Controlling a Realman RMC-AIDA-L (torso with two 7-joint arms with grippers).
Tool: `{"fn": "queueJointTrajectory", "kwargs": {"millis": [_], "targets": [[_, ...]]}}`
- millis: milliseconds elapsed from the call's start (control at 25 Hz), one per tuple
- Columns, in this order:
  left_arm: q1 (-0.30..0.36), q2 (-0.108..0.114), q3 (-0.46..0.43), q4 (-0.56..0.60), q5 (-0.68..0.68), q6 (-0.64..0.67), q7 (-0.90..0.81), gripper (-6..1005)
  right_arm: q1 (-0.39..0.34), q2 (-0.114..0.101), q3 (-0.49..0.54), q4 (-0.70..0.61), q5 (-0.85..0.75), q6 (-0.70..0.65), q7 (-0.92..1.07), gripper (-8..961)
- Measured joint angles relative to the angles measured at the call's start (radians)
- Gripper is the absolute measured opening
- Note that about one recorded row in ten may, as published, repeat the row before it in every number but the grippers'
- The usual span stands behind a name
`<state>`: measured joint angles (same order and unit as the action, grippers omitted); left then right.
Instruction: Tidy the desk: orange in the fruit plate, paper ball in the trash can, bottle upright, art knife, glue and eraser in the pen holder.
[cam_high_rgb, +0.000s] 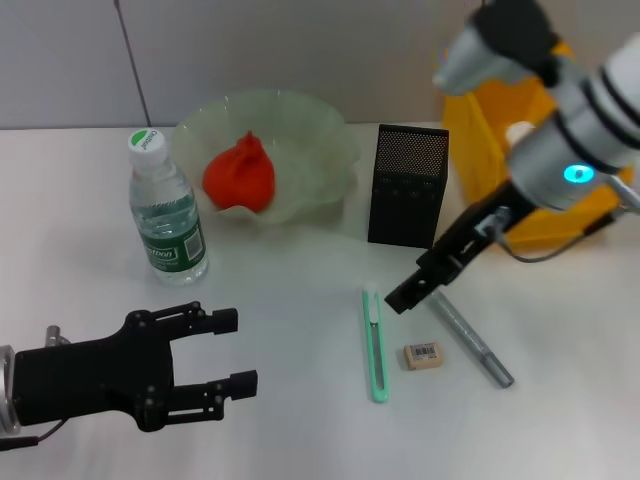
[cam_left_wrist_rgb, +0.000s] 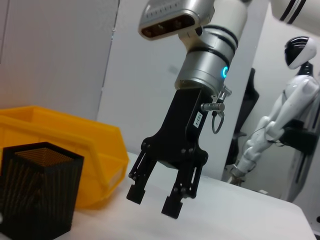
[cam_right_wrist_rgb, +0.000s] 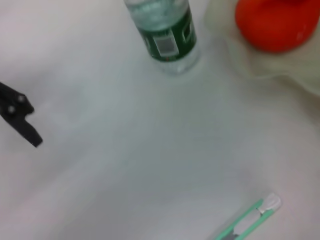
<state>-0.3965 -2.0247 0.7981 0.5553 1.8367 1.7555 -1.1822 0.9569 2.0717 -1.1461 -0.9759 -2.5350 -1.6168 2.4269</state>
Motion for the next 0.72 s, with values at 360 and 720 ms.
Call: {"fn": "queueJointTrajectory", "kwargs": {"millis": [360,720], "targets": [[0.001,0.001,0.0,0.0,-0.005,-0.014,-0.007,788,0.149,0.015,-0.2,0.168,-0.045,0.106,0.166,771],[0.009,0.007,-0.002,0.0,-0.001,-0.015,-0.009,787,0.172,0.021,-0.318,0.282,0.024,0.227,0.232,764]]}}
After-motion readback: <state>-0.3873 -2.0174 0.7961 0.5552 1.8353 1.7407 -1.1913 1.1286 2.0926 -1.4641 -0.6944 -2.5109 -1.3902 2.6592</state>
